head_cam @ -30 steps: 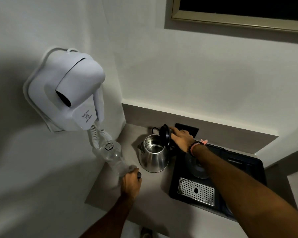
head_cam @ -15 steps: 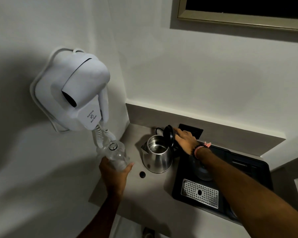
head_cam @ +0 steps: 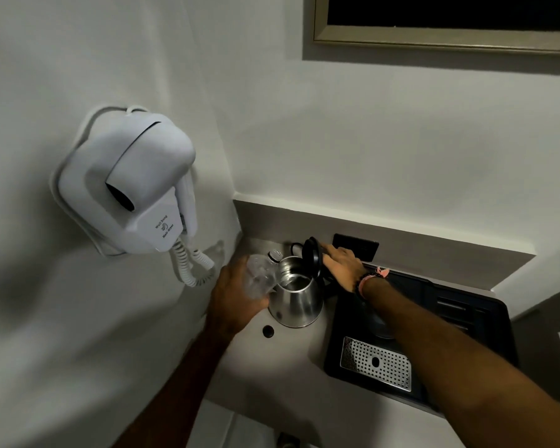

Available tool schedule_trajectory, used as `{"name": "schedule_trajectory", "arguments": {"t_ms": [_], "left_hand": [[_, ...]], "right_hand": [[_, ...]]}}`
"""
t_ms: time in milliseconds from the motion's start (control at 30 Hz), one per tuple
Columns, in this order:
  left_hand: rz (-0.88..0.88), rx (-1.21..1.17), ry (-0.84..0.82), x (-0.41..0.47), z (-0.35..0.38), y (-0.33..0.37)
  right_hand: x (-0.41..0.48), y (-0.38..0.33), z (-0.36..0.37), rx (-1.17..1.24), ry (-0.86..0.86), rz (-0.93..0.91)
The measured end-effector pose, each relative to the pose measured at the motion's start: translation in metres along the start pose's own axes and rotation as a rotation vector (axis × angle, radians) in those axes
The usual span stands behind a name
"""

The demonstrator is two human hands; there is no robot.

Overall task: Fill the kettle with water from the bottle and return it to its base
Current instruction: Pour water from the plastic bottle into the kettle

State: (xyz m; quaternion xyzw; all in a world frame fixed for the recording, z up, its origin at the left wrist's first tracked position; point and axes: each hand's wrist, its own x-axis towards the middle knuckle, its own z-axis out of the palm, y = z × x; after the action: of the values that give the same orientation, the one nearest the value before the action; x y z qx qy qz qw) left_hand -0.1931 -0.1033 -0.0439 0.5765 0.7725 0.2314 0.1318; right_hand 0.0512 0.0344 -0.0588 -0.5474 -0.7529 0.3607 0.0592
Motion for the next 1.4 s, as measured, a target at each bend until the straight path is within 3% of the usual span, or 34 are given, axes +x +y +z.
{"name": "schedule_trajectory", "arguments": {"t_ms": [133, 367, 733, 1400], "left_hand": [[0.058, 0.088, -0.103, 0.001, -0.013, 0.014], [-0.037, 0.388, -0.245, 0.006, -0.025, 0.034], [-0.033, 0.687, -0.264, 0.005, -0.029, 0.049], [-0.04, 0.758, -0.274, 0.008, -0.036, 0.059]], "right_hand": [[0.0, 0.001, -0.003, -0.031, -0.013, -0.011], [0.002, 0.003, -0.007, -0.078, -0.04, -0.03], [0.002, 0.0, -0.012, -0.134, -0.041, -0.044], [0.001, 0.0, -0.01, -0.13, -0.056, -0.021]]}}
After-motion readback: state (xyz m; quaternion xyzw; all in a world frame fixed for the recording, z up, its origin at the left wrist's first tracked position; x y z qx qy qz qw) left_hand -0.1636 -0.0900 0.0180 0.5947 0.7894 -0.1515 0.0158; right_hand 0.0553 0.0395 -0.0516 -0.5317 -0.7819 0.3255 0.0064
